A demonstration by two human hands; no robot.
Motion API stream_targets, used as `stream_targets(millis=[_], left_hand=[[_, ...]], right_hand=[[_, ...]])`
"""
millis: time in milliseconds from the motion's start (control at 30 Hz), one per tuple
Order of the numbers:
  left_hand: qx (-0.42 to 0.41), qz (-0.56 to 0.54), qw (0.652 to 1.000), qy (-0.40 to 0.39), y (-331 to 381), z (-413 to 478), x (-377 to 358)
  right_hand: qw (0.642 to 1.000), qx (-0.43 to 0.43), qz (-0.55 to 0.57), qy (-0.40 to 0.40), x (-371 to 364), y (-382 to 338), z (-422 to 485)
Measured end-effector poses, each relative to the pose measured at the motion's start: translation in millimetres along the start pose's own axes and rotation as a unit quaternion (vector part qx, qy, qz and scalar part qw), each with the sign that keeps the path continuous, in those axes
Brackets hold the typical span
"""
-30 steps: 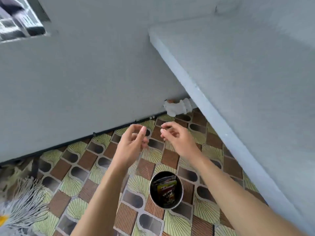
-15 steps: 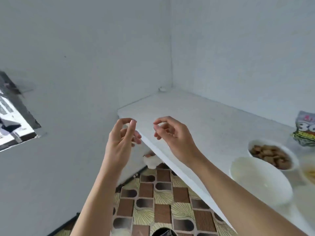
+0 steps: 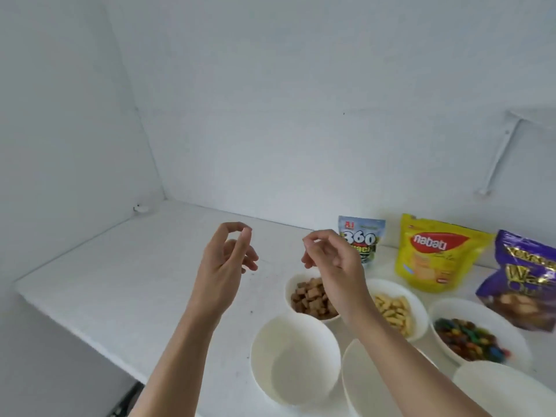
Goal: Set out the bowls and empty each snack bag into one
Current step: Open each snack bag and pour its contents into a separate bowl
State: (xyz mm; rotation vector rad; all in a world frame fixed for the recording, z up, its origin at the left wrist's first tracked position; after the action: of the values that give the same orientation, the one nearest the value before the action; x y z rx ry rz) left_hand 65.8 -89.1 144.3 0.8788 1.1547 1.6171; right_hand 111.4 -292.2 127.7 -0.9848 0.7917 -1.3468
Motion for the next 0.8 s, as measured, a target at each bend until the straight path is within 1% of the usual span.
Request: stream_targets(millis=[100, 200, 400, 533, 667, 800], left_hand=[[0.013, -0.018, 0.999, -0.040, -17.0, 26.0, -61.8], [0.026, -0.023, 0.997, -0.072, -33.8, 45.3, -108.7], [0.044, 0.007, 0.994, -0.095, -73.8, 92.0, -166.1], [0.068, 0.016, 0.992, -0.101, -109.0, 119.6, -193.1], [0.116, 0.017, 0.986, -0.118, -147.9, 137.9, -219.0], [0.131, 0.009, 0.983, -0.127, -165.2, 150.8, -236.7]], right_hand=[[0.999, -0.014, -0.018, 0.046, 51.0, 24.2, 18.1], [0.994, -0.031, -0.026, 0.098, 91.6, 48.6, 34.8], [0.980, -0.058, -0.108, 0.159, 140.8, 91.4, 65.5], [0.971, -0.097, -0.147, 0.164, 149.2, 127.4, 85.7], [0.963, -0.130, -0.163, 0.172, 151.0, 159.7, 102.5], [0.955, -0.161, -0.188, 0.164, 144.9, 190.1, 115.8]])
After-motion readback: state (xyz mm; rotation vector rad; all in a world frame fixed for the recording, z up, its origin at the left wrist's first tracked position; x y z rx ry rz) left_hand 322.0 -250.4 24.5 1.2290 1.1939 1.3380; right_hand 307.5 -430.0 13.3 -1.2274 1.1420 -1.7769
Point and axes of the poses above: each hand's wrist, its own z-axis towards the middle knuckle, its own x-axis out of the back of the hand, y = z × x, the point moved 10 cm from there along z, towards the middle knuckle, and after that the axes turned 9 degrees about -z, right-handed, at the moved point
